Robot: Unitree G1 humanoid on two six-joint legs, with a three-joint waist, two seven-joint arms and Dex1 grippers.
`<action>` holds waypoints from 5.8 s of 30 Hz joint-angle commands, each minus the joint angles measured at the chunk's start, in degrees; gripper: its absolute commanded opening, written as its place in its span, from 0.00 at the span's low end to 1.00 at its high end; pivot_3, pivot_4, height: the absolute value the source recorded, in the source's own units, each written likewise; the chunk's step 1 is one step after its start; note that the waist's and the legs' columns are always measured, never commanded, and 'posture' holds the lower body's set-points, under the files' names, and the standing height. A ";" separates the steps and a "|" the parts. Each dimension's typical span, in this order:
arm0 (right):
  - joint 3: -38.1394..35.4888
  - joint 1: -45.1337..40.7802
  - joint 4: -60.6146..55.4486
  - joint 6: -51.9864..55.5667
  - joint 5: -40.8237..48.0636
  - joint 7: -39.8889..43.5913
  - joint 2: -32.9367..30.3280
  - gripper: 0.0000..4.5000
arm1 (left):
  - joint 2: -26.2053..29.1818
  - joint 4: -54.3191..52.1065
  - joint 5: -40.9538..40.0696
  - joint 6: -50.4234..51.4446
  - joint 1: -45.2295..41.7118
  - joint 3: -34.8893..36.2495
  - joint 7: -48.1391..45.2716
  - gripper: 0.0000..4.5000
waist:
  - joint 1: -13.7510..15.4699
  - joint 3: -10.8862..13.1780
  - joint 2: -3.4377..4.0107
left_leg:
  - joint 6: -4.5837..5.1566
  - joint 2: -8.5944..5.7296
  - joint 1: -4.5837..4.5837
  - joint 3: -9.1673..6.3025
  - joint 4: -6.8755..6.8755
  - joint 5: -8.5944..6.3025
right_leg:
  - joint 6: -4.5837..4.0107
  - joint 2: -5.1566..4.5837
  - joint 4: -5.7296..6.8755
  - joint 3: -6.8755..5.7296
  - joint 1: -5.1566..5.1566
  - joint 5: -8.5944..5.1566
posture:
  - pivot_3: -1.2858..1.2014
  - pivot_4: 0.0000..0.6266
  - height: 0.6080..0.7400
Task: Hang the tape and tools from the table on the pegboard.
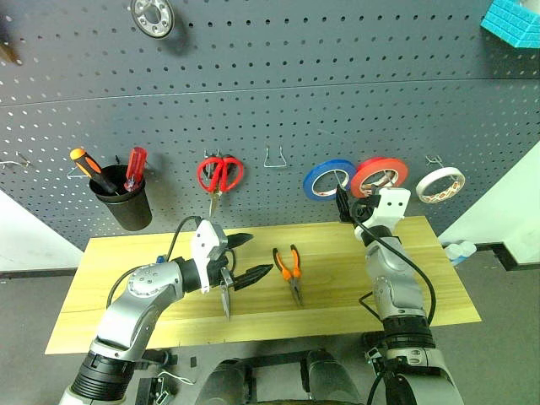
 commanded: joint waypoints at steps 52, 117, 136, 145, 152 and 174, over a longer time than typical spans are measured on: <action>19.77 15.19 -25.95 40.88 -3.13 -4.30 5.24 0.99 | 4.30 -12.95 1.14 1.88 27.54 7.42 9.84 1.00 | 1.12 5.97 -0.29 | -0.03 0.02 -1.09 -0.78 -0.15 0.01 | -0.14 -0.28 -0.46 -0.77 -0.64 -0.03 | 0.54 0.42 0.88; 23.03 1.97 -14.60 52.34 -4.93 -16.69 14.30 0.99 | 2.34 -20.89 0.42 4.34 34.28 6.14 14.29 1.00 | 1.07 8.59 -0.32 | -0.22 0.02 -2.05 -0.84 -0.19 0.12 | -0.22 -0.29 -0.36 -0.85 -1.70 0.00 | 0.55 0.50 0.88; 23.59 2.02 -15.64 52.68 -6.71 -16.87 13.00 0.99 | 1.59 -20.44 0.75 4.42 33.59 5.50 14.52 1.00 | 1.05 8.66 -0.32 | -0.22 0.02 -2.07 -0.84 -0.19 0.12 | -0.22 -0.29 -0.36 -0.86 -1.71 0.00 | 0.54 0.48 0.88; 24.45 2.42 -16.33 52.78 -7.29 -16.35 12.87 0.99 | 1.50 -19.39 0.94 3.91 32.72 4.99 14.15 1.00 | 1.00 8.66 -0.33 | -0.23 0.02 -2.07 -0.83 -0.19 0.12 | -0.22 -0.28 -0.36 -0.86 -1.72 0.00 | 0.54 0.47 0.88; 24.89 2.33 -16.07 52.76 -7.94 -15.65 12.91 0.99 | 1.52 -19.12 0.95 3.66 32.59 4.99 14.03 1.00 | 1.02 8.65 -0.33 | -0.23 0.01 -2.08 -0.84 -0.19 0.12 | -0.22 -0.28 -0.36 -0.86 -1.73 0.00 | 0.54 0.46 0.88; 23.32 2.19 -21.82 56.59 -6.81 -14.55 14.83 0.99 | 1.58 -18.10 0.75 3.66 31.07 5.27 13.53 1.00 | 0.97 8.65 -0.34 | -0.26 0.01 -2.08 -0.84 -0.19 0.14 | -0.22 -0.28 -0.35 -0.88 -1.73 0.00 | 0.54 0.46 0.88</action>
